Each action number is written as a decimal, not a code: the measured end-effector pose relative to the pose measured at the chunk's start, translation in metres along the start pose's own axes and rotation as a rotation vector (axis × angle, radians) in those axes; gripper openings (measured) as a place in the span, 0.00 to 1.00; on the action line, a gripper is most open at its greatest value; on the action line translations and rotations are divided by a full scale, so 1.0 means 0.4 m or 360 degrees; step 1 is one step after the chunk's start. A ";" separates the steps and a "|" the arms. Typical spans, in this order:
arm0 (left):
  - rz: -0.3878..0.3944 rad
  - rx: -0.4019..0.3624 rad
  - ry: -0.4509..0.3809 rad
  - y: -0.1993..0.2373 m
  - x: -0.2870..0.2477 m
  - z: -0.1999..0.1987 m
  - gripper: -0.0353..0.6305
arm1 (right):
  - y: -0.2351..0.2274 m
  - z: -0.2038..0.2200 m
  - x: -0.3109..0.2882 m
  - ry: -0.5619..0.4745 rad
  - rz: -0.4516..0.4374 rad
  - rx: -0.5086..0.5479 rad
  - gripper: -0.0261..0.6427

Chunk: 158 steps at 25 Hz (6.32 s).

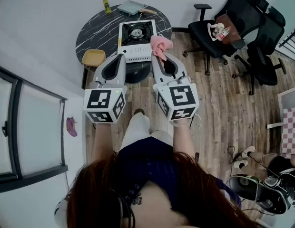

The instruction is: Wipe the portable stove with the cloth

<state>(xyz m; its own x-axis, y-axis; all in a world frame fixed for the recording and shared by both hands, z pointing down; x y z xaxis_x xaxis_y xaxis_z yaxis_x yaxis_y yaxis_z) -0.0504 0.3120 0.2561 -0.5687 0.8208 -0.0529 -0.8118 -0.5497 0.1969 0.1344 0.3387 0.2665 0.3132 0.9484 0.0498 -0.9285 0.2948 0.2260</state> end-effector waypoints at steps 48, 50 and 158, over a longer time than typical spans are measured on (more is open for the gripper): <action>0.0214 0.0060 0.0081 0.441 -0.451 -0.107 0.07 | -0.048 0.023 -0.553 0.0139 0.0210 0.0057 0.09; 0.0221 0.0088 0.0090 0.466 -0.465 -0.107 0.07 | -0.047 0.026 -0.568 0.0152 0.0228 0.0070 0.10; -0.0402 0.0328 0.0477 0.734 -0.909 0.078 0.07 | -0.172 0.719 -1.518 0.0520 -0.1915 0.1027 0.09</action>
<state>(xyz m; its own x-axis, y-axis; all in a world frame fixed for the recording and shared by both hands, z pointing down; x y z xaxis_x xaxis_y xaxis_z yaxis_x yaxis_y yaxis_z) -0.0777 -0.1430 0.3636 -0.3937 0.8275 -0.4002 -0.9042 -0.2703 0.3306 0.0656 -0.2909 0.5006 0.6976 0.1671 -0.6968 0.1536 0.9149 0.3733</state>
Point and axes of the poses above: the fingertips, and each gripper's own axes: x backward along the fingers, y to its left, z out of its underside, the point moved 10 cm from there along x, backward along the fingers, and after that the axes turned 15 degrees about x, right-handed, at the moved point
